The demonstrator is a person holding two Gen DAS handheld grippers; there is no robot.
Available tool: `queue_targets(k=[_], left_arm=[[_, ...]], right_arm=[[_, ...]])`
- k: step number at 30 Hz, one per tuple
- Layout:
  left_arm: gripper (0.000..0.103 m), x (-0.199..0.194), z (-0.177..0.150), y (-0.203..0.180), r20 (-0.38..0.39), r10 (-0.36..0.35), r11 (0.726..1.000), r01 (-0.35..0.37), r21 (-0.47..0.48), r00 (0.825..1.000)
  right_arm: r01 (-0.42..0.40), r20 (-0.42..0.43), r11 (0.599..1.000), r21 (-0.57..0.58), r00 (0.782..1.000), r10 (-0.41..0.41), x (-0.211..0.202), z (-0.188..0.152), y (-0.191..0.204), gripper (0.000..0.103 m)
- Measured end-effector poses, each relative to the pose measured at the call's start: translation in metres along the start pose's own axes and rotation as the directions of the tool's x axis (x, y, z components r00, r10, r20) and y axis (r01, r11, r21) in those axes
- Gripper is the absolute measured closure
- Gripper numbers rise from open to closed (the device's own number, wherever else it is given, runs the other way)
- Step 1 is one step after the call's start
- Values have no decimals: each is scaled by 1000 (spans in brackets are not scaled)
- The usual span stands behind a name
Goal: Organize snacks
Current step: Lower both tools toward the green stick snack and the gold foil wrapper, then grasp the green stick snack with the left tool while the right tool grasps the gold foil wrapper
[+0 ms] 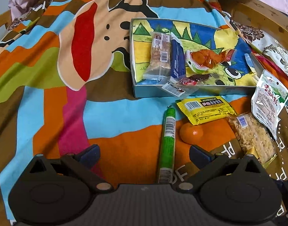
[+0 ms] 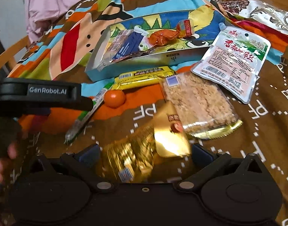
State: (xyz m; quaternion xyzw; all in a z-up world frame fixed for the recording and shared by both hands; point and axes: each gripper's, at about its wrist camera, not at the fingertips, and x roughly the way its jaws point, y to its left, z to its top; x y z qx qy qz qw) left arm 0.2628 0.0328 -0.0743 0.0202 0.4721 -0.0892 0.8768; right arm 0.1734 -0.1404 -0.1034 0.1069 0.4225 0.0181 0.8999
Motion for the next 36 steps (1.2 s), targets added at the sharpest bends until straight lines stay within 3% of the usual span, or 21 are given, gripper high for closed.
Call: queue_targets(k=[5,11,14,16,21,28,33,36], left_arm=[[1,2,1,0,16,12,1000,-13,17,1000],[1,6,-3,-7,35,-81,994,78,79,996],[13,11,-4,-13,28,-82,990,78,121,996],[27,14,-6,-14,17,-87,987,84,134,996],[42,13,-8,-16,26,-92,984,87,154,995],[61,14,-11,-18,20,-121,976,116,184,992],[77,17,-11,-13,-4,-167,977,166,132,986],[82,14,-12,-12,-12,-167,979,167,119,986]], right_arm=[[81,30,994,-68,996,-79,12,-2,14,0],[66,36,991,-117,997,-62,7,-7,11,4],[54,40,990,-127,998,-49,2,-11,10,8],[41,44,990,-134,998,-36,-2,-13,9,11],[9,53,996,-93,999,-4,-11,-13,-1,22],[11,65,995,-101,998,-4,-12,-14,-2,27],[15,81,996,-83,997,-8,-16,-13,-8,47],[-10,71,999,-49,997,13,-20,-12,-14,50]])
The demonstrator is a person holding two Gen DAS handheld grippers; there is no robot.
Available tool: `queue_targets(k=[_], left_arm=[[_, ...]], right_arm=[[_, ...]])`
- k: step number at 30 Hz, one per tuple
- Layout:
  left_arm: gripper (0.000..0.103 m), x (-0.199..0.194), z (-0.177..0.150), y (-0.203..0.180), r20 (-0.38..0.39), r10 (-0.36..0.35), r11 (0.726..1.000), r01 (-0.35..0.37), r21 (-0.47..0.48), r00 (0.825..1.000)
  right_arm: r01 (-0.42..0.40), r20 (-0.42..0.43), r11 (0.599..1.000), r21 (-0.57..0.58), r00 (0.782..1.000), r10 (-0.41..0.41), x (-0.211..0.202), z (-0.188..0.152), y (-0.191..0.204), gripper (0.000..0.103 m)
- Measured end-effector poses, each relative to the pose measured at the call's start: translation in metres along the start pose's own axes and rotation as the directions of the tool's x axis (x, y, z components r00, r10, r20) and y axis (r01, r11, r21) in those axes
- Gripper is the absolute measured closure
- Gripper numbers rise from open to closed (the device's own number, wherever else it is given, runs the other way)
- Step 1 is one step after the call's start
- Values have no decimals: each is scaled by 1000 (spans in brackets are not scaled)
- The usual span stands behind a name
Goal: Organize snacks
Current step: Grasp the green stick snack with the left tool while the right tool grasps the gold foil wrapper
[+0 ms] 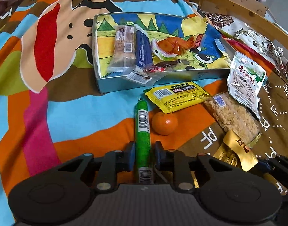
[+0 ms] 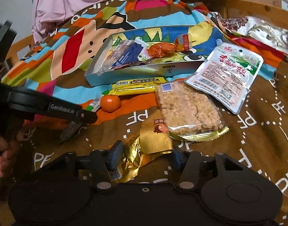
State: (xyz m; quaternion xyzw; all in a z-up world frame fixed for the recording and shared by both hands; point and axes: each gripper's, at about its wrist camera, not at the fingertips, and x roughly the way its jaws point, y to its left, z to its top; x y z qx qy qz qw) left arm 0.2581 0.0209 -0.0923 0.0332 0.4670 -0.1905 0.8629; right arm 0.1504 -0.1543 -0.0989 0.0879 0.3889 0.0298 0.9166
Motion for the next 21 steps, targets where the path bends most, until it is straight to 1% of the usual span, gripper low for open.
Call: queue_targets(k=[4,9,14,17,19,21], left_arm=[[83,-6,-4,3,-20,-10,999,9,-51,1000],[83,-17,-12,4,-48,-19,996,15,-84,999],[83,-20,-17,2,-56,-14,996,9,-88,998],[80,-17,-15,3,-60,-14,995,8,-95,998],[80,-15,-14,2,-60,-14,996,8,-94,998],[79,-13,-13,2,-59,-13,996,8,-92,998]], right_arm=[[-26,-8,1000,4,1000,27,-7,-2,-3,54],[-56,-28,998,5,998,56,-14,-3,-7,57],[-63,-36,998,13,997,63,-14,-5,-9,57],[-62,-38,998,15,997,63,-12,-5,-9,57],[-63,-40,998,18,997,64,-11,-4,-9,56],[-71,-47,997,28,996,72,-8,-4,-9,51]])
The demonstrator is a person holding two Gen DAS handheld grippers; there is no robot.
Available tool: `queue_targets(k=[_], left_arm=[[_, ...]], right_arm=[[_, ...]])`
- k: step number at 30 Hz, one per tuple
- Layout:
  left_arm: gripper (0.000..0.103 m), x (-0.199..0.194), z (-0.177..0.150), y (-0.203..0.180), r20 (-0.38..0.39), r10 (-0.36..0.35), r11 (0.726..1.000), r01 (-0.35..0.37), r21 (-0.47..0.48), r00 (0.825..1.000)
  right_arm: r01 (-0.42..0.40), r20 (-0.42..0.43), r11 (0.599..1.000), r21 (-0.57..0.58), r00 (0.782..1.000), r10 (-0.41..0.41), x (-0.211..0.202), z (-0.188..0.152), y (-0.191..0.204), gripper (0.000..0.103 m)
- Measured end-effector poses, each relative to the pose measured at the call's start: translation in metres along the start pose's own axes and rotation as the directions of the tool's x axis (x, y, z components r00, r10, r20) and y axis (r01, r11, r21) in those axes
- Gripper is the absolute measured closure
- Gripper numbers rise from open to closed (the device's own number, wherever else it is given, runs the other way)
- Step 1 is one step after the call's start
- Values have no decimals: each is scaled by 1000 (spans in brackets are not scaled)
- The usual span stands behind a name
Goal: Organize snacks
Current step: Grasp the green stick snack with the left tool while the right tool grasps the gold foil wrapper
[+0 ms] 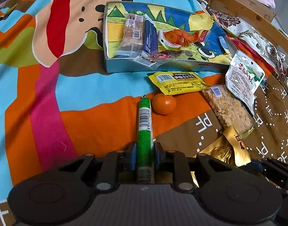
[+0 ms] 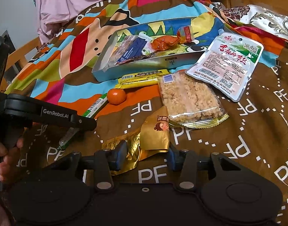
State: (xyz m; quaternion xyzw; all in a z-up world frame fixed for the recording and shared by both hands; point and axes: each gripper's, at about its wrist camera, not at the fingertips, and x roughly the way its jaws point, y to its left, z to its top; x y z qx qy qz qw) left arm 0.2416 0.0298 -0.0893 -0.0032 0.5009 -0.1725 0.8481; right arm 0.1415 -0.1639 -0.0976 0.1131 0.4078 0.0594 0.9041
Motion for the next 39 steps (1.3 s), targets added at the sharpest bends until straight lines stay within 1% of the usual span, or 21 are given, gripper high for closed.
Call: queue_targets(k=[2,3,6,9,10,13,14,16,19,21,24,28,30,32,33,34,35,36,37,38,39], left_arm=[[79,2,1,-1,0,-2,1000,2,5,1000],[77,3,2,-1,0,-5,1000,5,7,1000],[68,6,4,-2,0,-19,1000,19,12,1000],[59,8,4,-2,4,-36,999,35,12,999],[59,8,4,-3,6,-33,999,33,18,999],[62,8,2,-10,12,-7,998,6,65,1000],[64,8,1,-12,15,5,997,-6,77,1000],[69,6,0,-14,18,20,996,-21,90,1000],[78,1,-2,-14,9,27,997,-28,74,1000],[81,-5,-6,-14,-3,27,997,-27,68,1000],[81,-11,-12,-14,-17,15,997,-14,70,1000],[79,-6,-9,-10,-36,5,999,-4,51,999],[78,-3,-7,-7,-40,-9,999,10,31,999],[77,-1,-6,-5,-39,-19,1000,20,20,999],[76,0,-5,-4,-38,-24,1000,25,12,999],[76,1,-4,-3,-38,-29,1000,29,4,999],[76,2,-3,-2,-37,-33,999,33,-5,999],[76,2,-3,-1,-35,-36,999,35,-14,999],[76,2,-3,0,-33,-37,999,37,-19,999],[76,1,-4,0,-31,-36,999,35,-26,999],[79,0,-5,-1,-29,-34,999,33,-28,999]], right_arm=[[-12,-8,1000,7,1000,12,2,0,0,47],[-18,-9,1000,6,1000,18,3,-1,0,43],[-27,-9,1000,1,1000,27,5,-2,1,38],[-19,0,1000,-16,1000,19,5,-4,3,38],[-14,5,1000,-17,1000,14,4,-4,4,40],[-3,11,1000,-2,1000,3,3,-4,1,50],[0,11,1000,11,1000,0,2,-3,-1,55],[-15,9,999,40,1000,15,0,-2,-5,56],[-28,3,998,55,1000,28,-5,-2,-6,60],[-45,0,996,75,999,45,-9,-2,-9,65],[-67,-13,990,126,997,69,-8,-2,-15,66],[-106,-25,977,184,993,113,-4,-3,-21,57],[-156,-10,967,202,987,161,0,-4,-24,39],[-191,6,959,210,981,194,5,-4,-25,30],[-204,20,955,213,979,205,6,-3,-25,30],[-210,32,954,215,977,209,6,-3,-25,31],[-208,41,954,217,978,204,6,-2,-26,39],[-197,48,956,219,980,191,7,-1,-28,52],[-185,48,956,227,983,179,8,0,-31,58],[-191,51,950,246,982,184,8,0,-36,63],[-209,59,938,278,978,200,8,-1,-40,66]])
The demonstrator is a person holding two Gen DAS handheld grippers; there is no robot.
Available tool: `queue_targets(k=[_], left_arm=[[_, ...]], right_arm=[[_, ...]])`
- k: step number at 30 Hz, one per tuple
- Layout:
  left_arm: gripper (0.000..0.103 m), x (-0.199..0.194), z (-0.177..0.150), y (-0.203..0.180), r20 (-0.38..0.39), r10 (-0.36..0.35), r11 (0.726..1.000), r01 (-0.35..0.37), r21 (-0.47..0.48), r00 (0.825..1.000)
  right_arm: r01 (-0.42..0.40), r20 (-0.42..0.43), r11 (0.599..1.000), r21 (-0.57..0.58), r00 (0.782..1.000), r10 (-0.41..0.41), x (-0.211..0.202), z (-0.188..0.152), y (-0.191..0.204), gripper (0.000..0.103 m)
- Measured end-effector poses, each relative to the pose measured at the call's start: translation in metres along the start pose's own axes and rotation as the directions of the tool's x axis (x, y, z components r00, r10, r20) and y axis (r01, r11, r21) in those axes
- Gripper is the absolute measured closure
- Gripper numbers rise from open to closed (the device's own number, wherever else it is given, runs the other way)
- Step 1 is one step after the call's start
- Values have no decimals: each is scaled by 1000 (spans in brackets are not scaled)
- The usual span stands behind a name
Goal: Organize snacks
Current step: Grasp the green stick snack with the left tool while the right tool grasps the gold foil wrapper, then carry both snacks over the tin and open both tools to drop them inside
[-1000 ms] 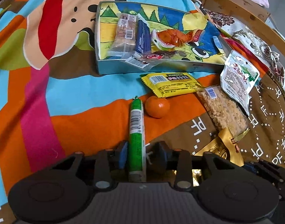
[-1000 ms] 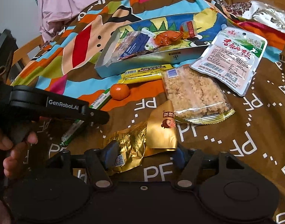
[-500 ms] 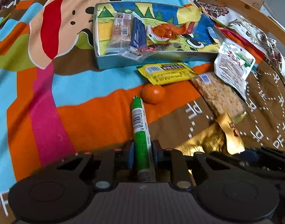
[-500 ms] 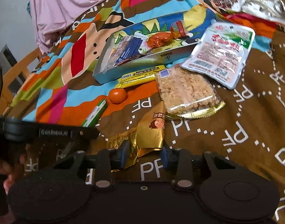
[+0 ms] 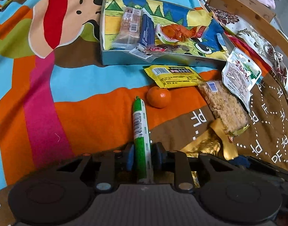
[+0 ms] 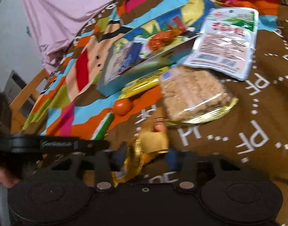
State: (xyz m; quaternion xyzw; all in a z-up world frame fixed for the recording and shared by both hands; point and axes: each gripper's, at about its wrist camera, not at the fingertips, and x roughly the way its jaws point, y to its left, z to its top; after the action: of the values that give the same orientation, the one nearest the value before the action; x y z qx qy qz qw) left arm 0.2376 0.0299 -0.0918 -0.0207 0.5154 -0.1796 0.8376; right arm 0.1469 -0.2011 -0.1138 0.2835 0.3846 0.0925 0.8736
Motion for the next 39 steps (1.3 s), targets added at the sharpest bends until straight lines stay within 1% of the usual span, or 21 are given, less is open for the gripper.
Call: queue_targets(k=[1,3,6,7,8,9,11,14,19,22,26,29,32,36,39], left_arm=[[82,-1,-1,-1,4,6,1000,-6,3,1000],[83,-4,-4,-3,5,14,1000,-15,11,1000],[83,-10,-7,-5,3,13,1000,-13,18,1000],[83,-11,-8,-6,4,11,1000,-11,18,1000],[83,-11,-8,-6,3,9,1000,-9,16,1000],[83,-10,-8,-5,1,6,1000,-6,13,1000],[83,-8,-6,-4,-3,0,1000,0,4,1000],[83,-6,-6,-3,-6,-5,1000,5,1,1000],[84,-8,-6,-2,-1,-6,1000,6,-17,1000],[84,-12,-6,-3,10,-5,1000,5,-26,1000],[84,-22,-8,-2,39,-10,999,11,-44,999],[84,-29,-8,0,60,-23,997,27,-66,998],[84,-37,-8,0,96,-32,996,40,-77,995],[84,-48,-5,-3,168,-34,997,46,-67,985],[84,-55,-2,-2,230,-50,994,71,-84,972]], right_arm=[[-10,1,1000,19,1000,10,-1,1,-2,68],[-24,15,1000,19,1000,24,-4,2,-1,77],[-73,17,997,33,997,73,-3,6,-1,79],[-98,-3,994,46,995,98,1,7,-2,79],[-115,-31,992,59,993,117,8,9,-4,76],[-121,-39,991,63,992,124,12,10,-4,74],[-121,-36,992,46,992,122,18,12,-4,74],[-112,-31,994,22,993,112,21,14,0,81],[-83,-10,995,-59,997,83,16,10,10,83],[-76,23,993,-90,997,79,9,10,15,84],[-54,64,988,-144,996,64,-1,9,23,84],[-45,80,985,-166,995,59,-5,8,27,84],[-37,106,982,-184,993,57,-12,9,30,84],[-40,135,981,-191,989,67,-20,13,32,84],[-31,158,981,-193,985,62,-24,16,32,84]])
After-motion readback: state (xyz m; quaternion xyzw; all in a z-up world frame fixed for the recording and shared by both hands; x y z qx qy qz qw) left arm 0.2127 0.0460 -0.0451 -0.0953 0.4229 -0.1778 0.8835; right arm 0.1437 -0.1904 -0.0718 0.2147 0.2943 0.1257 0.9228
